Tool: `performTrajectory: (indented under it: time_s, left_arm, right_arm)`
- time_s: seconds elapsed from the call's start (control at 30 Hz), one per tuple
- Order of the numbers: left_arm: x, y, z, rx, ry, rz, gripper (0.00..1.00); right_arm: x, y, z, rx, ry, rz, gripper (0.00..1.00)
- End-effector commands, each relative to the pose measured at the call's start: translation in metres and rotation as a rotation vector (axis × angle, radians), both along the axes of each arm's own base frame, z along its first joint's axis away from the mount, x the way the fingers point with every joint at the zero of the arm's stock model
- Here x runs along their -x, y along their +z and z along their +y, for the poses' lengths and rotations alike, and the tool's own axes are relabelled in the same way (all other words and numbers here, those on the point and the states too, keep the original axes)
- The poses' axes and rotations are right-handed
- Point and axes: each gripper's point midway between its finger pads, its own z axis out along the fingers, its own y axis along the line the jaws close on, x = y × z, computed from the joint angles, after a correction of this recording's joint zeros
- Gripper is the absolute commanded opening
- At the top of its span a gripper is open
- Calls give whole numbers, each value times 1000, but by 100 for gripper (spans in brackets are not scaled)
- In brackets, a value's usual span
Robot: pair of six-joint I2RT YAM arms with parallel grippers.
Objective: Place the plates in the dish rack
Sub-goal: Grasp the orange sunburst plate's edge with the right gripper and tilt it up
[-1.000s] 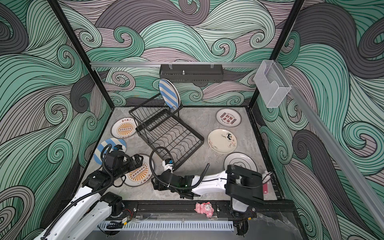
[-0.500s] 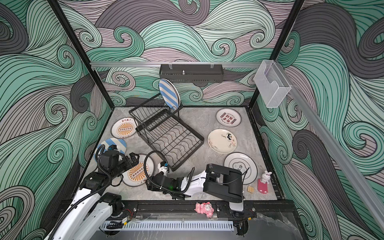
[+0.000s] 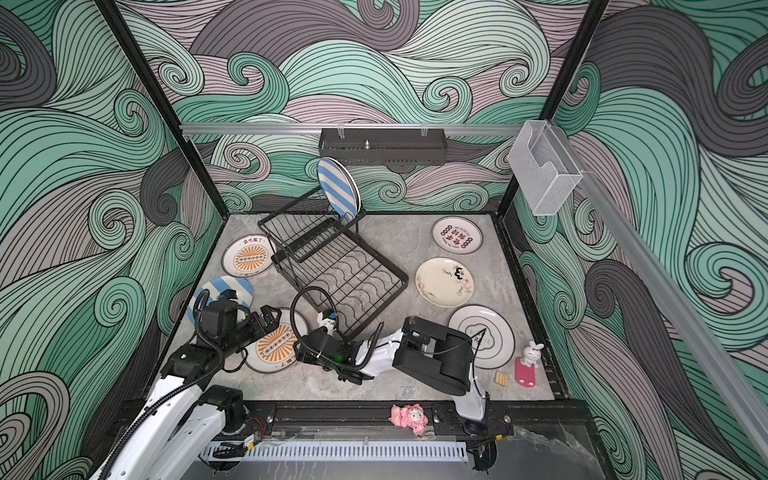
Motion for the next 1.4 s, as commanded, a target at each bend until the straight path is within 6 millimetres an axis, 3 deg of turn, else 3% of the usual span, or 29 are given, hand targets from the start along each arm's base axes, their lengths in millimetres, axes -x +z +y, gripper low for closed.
performTrajectory:
  time_s: [0.0,0.23,0.47,0.8,0.9,1.1,1.37]
  left_arm:
    - [-4,4,-1,2,-12,-24,98]
    - [-4,5,-2,6,-15,-31,99]
    - [-5,6,-3,10,-26,-38,99]
    - [-4,7,-5,17,-32,-46,99]
    - [-4,9,-5,18,-33,-48,99]
    - [-4,18,-6,19,-42,-62,99]
    - [-6,56,-23,24,-171,-82,99]
  right_arm:
    - [5,-30,-6,77,19,59,57]
    - [9,-47,-9,116,8,108,49]
    - [13,-66,-9,105,-11,170,29]
    - [12,-63,-13,122,-20,157,6]
    - [9,-55,-17,128,-28,131,0]
    - [1,-27,-29,147,-36,49,0]
    - [-12,39,-51,175,-21,-157,0]
